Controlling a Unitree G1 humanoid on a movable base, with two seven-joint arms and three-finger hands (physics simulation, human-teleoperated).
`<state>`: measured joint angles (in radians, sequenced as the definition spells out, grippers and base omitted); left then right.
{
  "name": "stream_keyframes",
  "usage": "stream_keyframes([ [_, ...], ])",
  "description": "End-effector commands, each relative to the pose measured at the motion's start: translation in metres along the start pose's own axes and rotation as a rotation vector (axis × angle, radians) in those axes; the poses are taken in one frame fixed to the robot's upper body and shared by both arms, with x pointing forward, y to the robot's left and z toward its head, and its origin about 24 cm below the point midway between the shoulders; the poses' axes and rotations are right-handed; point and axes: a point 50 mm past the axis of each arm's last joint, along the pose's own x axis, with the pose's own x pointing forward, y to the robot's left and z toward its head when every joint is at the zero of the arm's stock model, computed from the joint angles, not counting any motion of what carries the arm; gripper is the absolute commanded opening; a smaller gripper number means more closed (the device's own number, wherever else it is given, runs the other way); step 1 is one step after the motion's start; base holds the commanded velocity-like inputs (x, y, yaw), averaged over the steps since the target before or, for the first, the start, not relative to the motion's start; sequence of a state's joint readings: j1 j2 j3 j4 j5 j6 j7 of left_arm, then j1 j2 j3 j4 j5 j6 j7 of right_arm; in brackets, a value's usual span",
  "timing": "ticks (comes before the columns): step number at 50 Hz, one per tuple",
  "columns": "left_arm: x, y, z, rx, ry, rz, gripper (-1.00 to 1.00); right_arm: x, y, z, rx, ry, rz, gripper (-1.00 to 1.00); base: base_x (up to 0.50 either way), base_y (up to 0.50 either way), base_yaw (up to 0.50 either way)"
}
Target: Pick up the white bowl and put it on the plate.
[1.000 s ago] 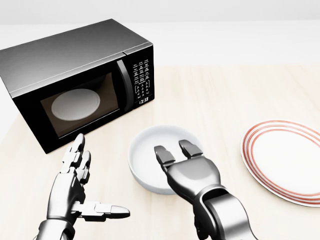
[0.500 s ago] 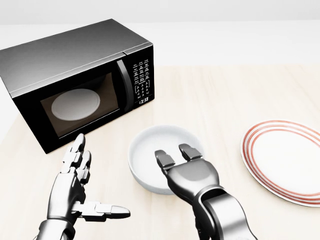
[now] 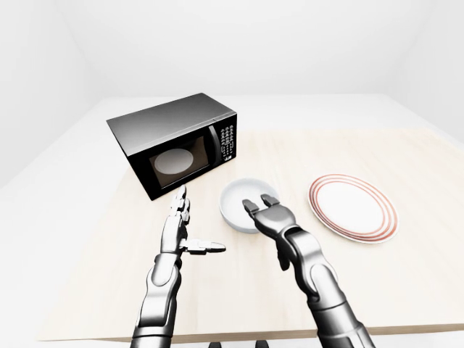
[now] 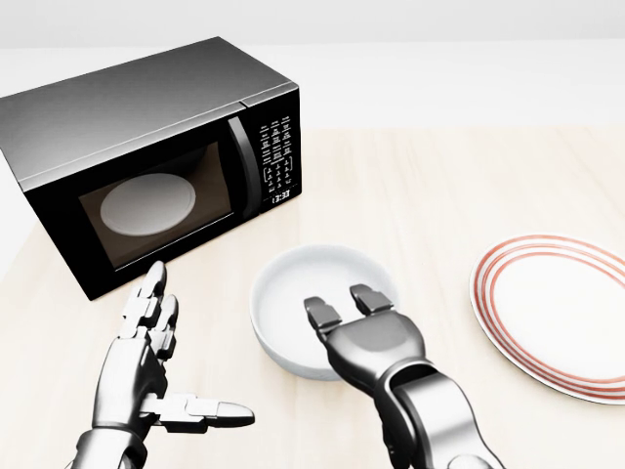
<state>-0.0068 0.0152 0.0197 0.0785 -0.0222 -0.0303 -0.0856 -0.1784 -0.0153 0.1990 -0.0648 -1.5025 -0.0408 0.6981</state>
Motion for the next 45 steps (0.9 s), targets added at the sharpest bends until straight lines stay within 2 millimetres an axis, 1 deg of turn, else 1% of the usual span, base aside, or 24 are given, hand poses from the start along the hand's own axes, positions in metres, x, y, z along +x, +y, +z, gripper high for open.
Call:
stream_keyframes([
  [1, 0.0, 0.0, 0.0, -0.001, 0.0, -0.001, 1.0, 0.004, 0.006, 0.001, -0.006, -0.003, 0.033, 1.0, 0.0, 0.0, 0.0],
  [22, -0.001, 0.0, 0.0, 0.0, -0.001, -0.004, 1.0, 0.012, 0.011, -0.003, 0.0, 0.004, 0.076, 1.0, 0.0, 0.0, 0.0],
  [26, -0.001, -0.001, 0.001, 0.001, 0.0, -0.005, 1.0, 0.014, 0.01, -0.004, 0.005, 0.006, 0.076, 1.0, 0.0, 0.0, 0.0],
  [37, -0.001, -0.001, 0.001, 0.001, -0.001, -0.006, 1.0, 0.027, 0.011, -0.01, 0.024, 0.018, 0.125, 1.0, 0.0, 0.0, 0.0],
  [45, -0.001, -0.001, 0.001, 0.0, 0.0, -0.006, 1.0, 0.032, 0.01, -0.014, 0.034, 0.031, 0.141, 1.0, 0.0, 0.0, 0.0],
])
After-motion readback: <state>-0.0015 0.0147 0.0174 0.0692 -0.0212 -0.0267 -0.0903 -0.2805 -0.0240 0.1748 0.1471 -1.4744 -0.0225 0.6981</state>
